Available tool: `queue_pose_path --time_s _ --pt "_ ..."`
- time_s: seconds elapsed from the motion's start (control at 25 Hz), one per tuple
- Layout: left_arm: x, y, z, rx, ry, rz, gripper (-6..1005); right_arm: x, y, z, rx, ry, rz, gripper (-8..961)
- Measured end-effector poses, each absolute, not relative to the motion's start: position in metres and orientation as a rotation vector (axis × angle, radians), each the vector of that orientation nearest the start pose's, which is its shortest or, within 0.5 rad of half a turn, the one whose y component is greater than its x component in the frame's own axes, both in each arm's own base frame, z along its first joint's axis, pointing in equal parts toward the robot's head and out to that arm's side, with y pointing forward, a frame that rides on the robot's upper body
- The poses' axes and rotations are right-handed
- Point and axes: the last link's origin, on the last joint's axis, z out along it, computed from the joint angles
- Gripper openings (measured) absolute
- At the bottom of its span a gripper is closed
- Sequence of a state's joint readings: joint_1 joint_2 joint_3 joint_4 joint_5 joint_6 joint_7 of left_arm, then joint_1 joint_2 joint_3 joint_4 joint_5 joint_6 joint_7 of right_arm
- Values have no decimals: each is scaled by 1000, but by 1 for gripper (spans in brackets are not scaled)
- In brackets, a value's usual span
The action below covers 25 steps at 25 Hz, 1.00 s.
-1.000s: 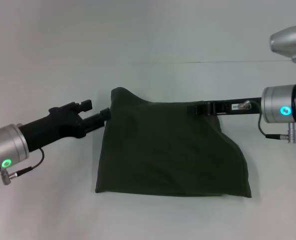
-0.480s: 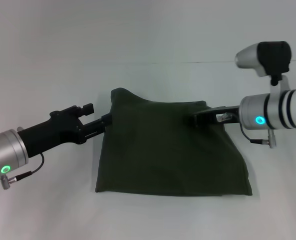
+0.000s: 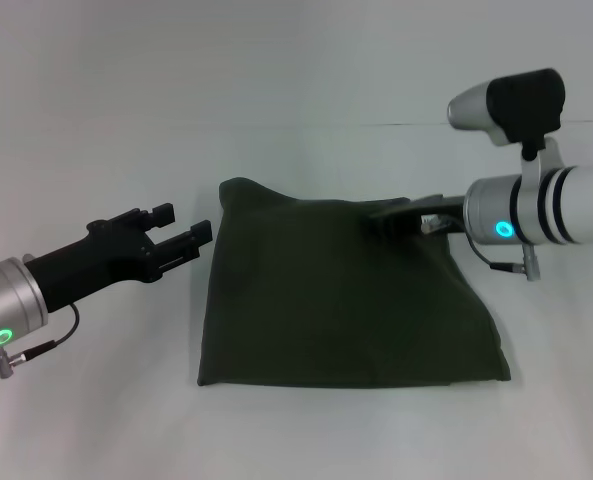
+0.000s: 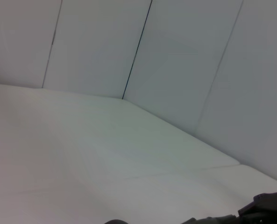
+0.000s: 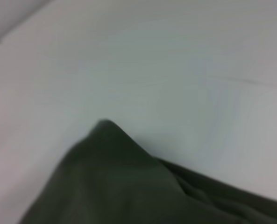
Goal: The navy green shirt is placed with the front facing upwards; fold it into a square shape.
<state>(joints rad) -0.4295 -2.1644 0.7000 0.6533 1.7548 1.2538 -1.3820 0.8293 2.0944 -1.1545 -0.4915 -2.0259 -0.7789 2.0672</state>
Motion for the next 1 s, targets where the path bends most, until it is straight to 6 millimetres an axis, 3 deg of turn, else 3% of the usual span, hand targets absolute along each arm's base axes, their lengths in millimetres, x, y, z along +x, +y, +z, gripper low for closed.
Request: queue_pose_path --time_s 0.28,0.44,0.72,1.0 --pt "-287 341 -10 -2280 -859 -806 691 186 435 -60 -2455 1036 344 -2" --pt "-288 342 -10 -2267 -868 -810 691 178 443 -66 -2440 988 321 -1" --pt "-288 343 -9 -2259 -870 -803 691 181 444 -88 -2443 935 224 -2" --pt "-289 345 -12 -2251 -885 -793 690 188 441 -94 -2433 933 181 -2"
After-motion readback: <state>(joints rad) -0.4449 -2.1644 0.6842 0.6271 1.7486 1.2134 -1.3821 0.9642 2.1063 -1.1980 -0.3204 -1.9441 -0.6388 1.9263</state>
